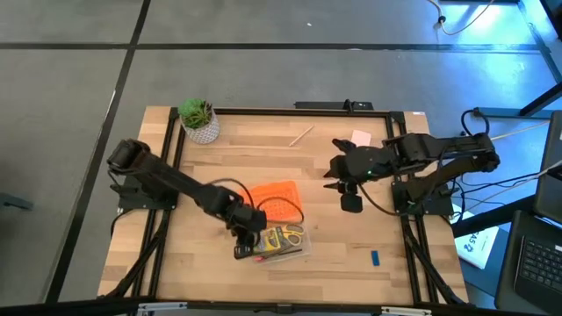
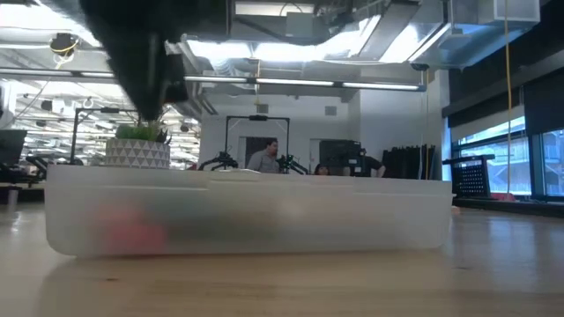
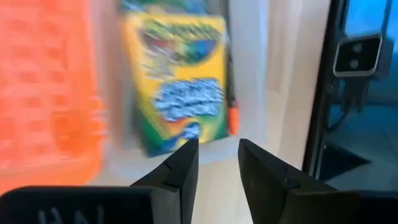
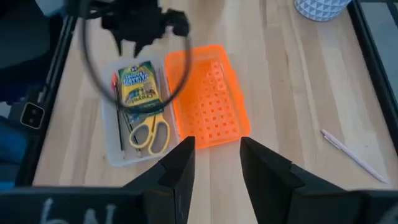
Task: Pack school essentials
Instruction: Put the blue eraser into the orange supply box
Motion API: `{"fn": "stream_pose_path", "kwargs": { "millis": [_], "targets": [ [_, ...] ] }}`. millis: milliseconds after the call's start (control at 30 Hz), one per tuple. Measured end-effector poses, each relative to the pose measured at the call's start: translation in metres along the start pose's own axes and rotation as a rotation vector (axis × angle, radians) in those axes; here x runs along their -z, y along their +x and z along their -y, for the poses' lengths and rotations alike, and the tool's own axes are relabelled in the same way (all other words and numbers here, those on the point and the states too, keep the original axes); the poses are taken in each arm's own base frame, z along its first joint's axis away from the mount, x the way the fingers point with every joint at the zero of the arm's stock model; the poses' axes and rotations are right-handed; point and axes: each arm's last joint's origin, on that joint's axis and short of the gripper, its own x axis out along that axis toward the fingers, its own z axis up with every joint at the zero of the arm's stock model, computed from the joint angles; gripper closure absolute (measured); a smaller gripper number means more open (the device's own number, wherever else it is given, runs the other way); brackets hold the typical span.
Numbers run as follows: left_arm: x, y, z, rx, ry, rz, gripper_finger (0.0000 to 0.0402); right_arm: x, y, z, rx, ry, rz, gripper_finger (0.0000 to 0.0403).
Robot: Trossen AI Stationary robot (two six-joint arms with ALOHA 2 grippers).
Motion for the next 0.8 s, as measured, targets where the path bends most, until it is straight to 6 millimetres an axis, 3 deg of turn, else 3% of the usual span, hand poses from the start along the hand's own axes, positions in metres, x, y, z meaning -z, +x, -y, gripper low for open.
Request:
{"fn": "stream_pose_path", "kwargs": {
  "millis": [300, 433, 600, 800],
  "targets": [
    [-0.009, -0.067, -0.029, -0.146, -0.064, 0.211, 0.0296, -0.001, 0.001, -0.001, -0.031, 0.192, 0.001, 0.0273],
    [-0.01, -0.09, -0.036, -0.163, -0.081, 0.299, 0.0296, 0.009, 0.001, -0.002, -0.079, 0.414, -0.13, 0.0273],
    [-0.009, -0.108, -0.041, -0.172, -0.055, 0.359, 0.0296, 0.027, -0.004, -0.011, -0.028, 0.701, -0.321, 0.0273],
    [-0.01, -0.115, -0.045, -0.199, -0.044, 0.394, 0.0296, 0.054, -0.004, -0.03, 0.095, 0.959, -0.544, 0.0273]
  ]
}}
